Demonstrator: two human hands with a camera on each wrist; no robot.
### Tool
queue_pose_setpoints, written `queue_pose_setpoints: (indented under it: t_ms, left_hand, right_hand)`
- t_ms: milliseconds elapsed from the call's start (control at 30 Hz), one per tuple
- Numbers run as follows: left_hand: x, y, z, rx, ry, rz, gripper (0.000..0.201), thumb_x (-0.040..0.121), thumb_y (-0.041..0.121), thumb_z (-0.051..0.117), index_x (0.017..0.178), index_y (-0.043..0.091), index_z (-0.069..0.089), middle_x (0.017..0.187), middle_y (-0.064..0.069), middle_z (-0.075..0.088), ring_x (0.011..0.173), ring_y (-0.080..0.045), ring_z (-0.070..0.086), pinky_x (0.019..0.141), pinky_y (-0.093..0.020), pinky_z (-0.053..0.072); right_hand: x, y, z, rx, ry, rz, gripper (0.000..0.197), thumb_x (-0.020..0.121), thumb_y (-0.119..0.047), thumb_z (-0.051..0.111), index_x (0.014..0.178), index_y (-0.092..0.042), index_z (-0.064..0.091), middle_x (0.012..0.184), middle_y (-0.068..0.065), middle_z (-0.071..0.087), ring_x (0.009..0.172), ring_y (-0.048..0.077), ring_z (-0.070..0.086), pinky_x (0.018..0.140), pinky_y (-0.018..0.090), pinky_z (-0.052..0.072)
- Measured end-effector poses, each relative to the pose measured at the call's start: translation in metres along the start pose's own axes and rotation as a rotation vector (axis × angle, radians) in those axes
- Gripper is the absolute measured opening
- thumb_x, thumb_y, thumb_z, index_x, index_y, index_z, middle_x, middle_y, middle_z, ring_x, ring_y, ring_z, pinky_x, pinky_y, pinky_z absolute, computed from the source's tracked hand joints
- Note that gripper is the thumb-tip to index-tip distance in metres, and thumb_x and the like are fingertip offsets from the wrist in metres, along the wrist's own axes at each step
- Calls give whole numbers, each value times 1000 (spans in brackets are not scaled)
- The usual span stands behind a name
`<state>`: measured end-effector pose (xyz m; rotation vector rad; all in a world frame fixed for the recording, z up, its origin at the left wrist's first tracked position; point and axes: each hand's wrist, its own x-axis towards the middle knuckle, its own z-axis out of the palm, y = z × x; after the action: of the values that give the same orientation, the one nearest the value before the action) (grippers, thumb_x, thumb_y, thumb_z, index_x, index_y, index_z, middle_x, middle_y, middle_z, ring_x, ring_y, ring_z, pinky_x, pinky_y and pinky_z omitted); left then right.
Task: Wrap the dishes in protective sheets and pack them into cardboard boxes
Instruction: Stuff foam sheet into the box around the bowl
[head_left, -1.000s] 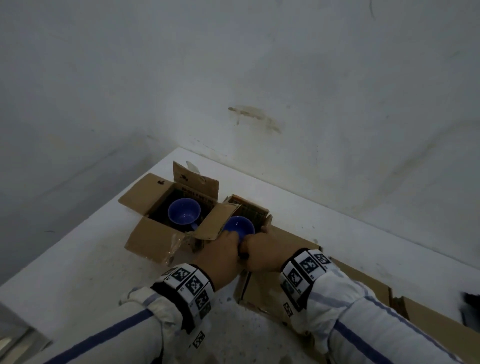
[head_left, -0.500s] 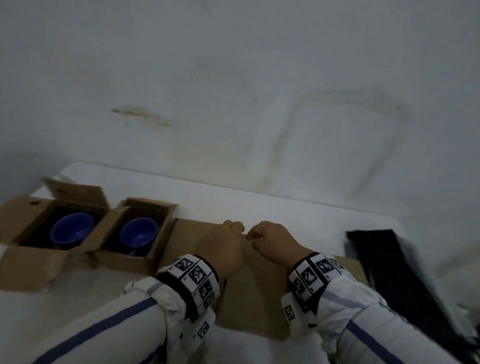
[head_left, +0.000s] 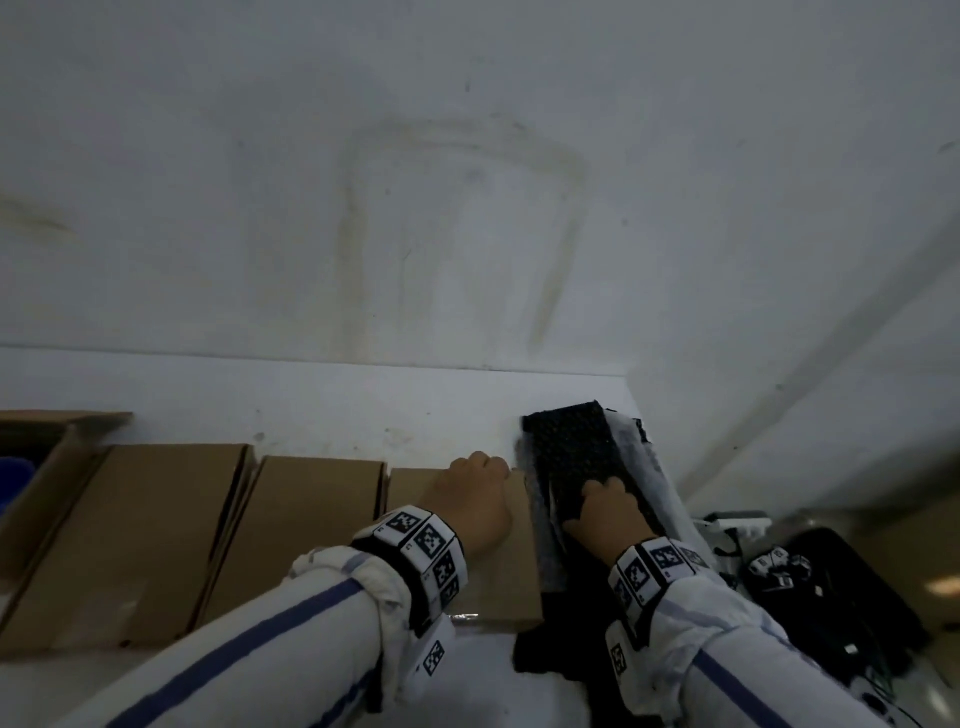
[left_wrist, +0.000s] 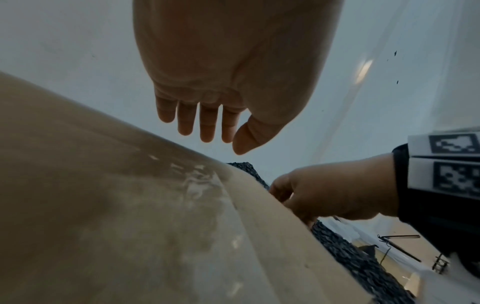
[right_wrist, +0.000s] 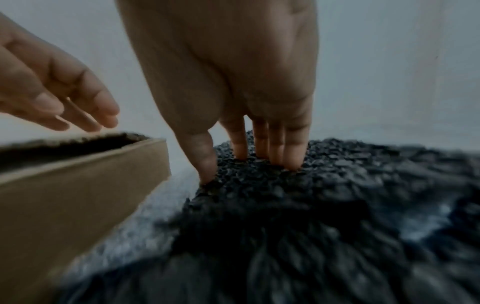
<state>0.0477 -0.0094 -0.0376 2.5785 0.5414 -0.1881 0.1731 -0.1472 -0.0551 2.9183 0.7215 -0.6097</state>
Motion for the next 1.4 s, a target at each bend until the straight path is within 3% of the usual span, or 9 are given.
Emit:
queue_pose_setpoints:
  t_ms: [233,400,633,733,800,867,1033,1200,1400]
  left_hand:
    - [3,3,4,-23,-8,-17,42,90,13,45,132,16,44,133,-7,44,119,-27,43,99,-37,39]
    - [-2,2,-3,-185,40,49,50,90,16,53,138,17,39,142,-6,37,128,-25,39,105,-36,36]
    - [-15,-13,-39,-697,144,85,104,74,36,78,151,24,9,157,1,15,143,-18,21,117,-41,26]
    - [-29,-40,-59,-781,283,-47,78,79,29,73,144,22,30,135,3,48,124,-17,49,105,-35,41]
    - [-44,-63,-75,-659,362,-144,32,77,37,64,108,29,59,100,10,67,93,-17,64,85,-38,52]
    - [-69,-96,-90,-584,437,-277,18,77,44,56,82,28,58,77,7,66,75,-16,63,71,-37,50]
    - [-130,-175,-118,-857,669,-435,4,89,18,52,89,18,48,86,-4,61,77,-21,59,67,-33,50]
    - [-180,-238,-133,-1206,777,-447,19,92,-3,44,106,9,47,101,-15,57,89,-25,62,66,-30,58]
    - [-216,-300,-125,-870,782,-511,23,91,15,51,113,17,57,108,-2,62,97,-19,60,87,-38,53]
  right_hand:
    - [15,14,20,-121,56,-146,27,95,-10,39,117,-4,53,127,16,48,118,32,48,94,36,44]
    - [11,3,-17,28,129,-201,15,84,-17,53,88,-6,63,104,14,60,97,31,60,82,33,52]
    - [-36,-80,-97,391,157,-523,16,79,-17,61,66,-19,54,88,6,61,84,22,59,69,28,43]
    - [-54,-122,-101,676,95,-624,21,84,-15,60,67,-22,50,82,-2,60,80,15,55,66,25,42]
    - [-62,-152,-94,766,77,-662,23,86,-15,59,68,-24,49,77,-4,57,75,14,52,66,26,41]
    - [-71,-190,-86,829,36,-697,22,86,-14,60,69,-25,51,85,-2,61,77,17,55,69,29,45]
    - [-96,-282,-67,601,-183,-936,27,82,-8,67,100,-21,53,121,-6,47,109,13,47,90,24,39]
    - [-123,-375,-40,493,-76,-1029,26,82,-14,67,95,-25,48,100,-2,58,88,15,54,63,15,41]
    - [-120,-450,-9,647,103,-894,22,80,-2,59,86,-23,56,101,2,62,94,19,56,71,17,41]
